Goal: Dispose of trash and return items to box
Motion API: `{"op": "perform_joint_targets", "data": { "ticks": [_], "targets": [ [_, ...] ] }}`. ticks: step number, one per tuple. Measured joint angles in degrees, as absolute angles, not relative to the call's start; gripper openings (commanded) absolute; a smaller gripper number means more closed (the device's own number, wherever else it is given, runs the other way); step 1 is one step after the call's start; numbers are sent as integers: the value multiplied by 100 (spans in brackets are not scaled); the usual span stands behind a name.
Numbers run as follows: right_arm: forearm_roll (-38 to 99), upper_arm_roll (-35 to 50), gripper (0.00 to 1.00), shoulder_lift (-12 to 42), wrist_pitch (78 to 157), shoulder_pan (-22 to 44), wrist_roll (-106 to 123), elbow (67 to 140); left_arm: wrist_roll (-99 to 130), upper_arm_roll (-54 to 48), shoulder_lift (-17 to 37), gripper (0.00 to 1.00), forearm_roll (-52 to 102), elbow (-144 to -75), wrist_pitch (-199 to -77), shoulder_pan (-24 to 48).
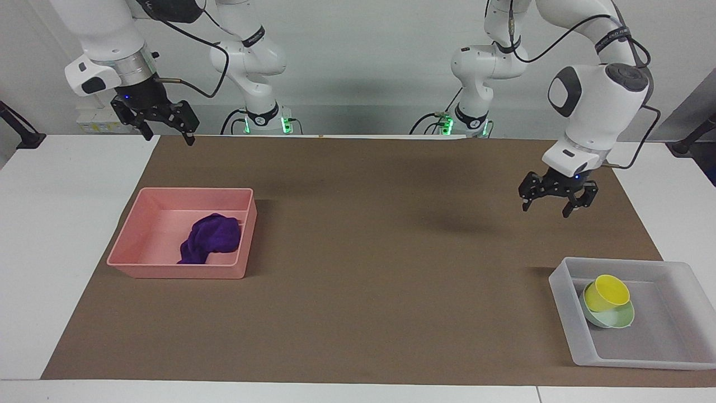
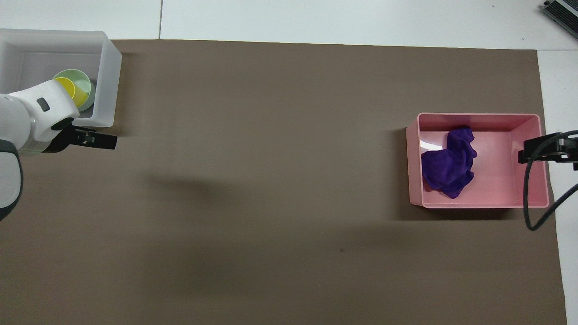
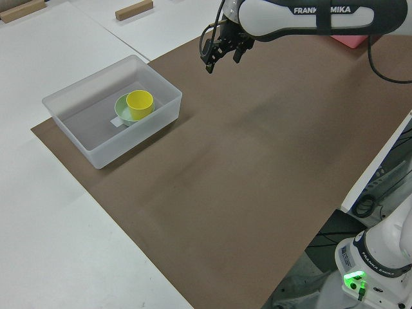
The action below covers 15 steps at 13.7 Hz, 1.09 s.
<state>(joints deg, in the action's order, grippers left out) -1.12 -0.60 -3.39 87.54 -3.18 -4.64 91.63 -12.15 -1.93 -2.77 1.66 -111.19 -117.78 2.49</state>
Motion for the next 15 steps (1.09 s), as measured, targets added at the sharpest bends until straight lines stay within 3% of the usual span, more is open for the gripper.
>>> {"op": "perform_joint_targets", "data": {
  "ticks": [3,7,15],
  "targets": [
    [-112,-60,100,-342,8754,-318,-464,9152,-1215,-156,-451,100,165,-10357,-10803,257],
    [-112,-59,100,-344,8754,-316,-464,9152,-1216,-145,-35,100,164,-9157,-9771,258],
    [-112,-59,100,-344,8754,-317,-464,9152,-1084,-90,23,100,164,-9296,-9261,249]
  ]
}}
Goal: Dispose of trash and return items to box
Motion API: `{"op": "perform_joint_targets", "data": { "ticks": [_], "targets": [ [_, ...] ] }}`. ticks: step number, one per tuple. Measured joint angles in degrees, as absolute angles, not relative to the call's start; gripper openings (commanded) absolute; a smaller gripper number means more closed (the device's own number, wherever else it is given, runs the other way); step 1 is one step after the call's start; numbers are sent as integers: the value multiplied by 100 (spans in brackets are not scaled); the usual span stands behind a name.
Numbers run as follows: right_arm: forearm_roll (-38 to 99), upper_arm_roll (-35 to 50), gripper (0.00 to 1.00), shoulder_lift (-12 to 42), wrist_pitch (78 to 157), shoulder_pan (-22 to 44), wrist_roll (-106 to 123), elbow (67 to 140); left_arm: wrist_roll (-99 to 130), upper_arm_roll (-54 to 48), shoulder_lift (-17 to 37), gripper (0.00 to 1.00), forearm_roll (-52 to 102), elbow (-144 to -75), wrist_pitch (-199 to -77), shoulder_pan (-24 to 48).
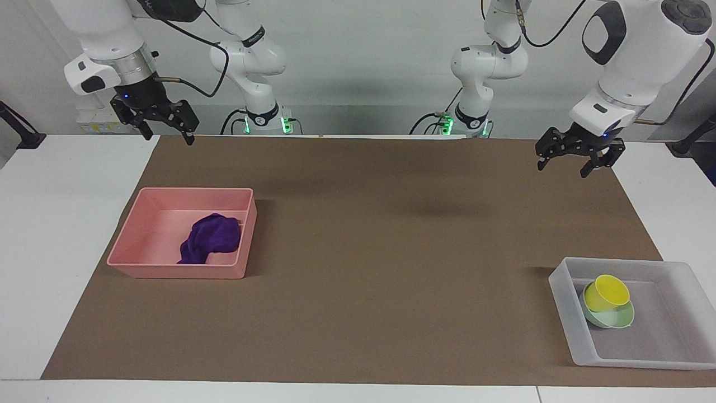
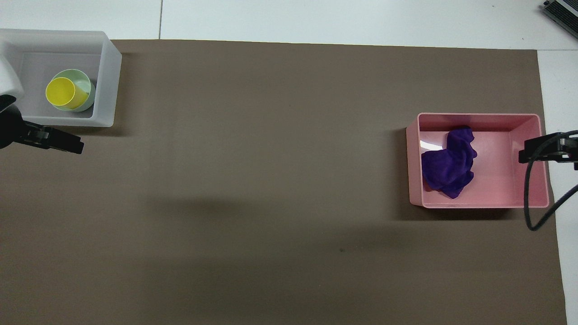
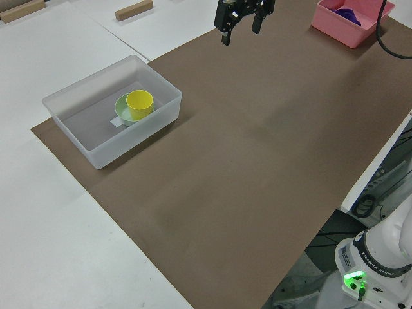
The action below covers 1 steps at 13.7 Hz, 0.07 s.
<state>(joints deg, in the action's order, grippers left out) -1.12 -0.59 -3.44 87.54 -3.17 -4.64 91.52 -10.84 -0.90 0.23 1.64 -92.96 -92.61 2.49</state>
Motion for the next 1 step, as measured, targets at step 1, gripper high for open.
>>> {"op": "perform_joint_targets", "data": {
  "ticks": [1],
  "targets": [
    [-112,-59,100,-344,8754,-317,-464,9152,-1051,-90,0,100,164,-9299,-9227,249]
  ]
}}
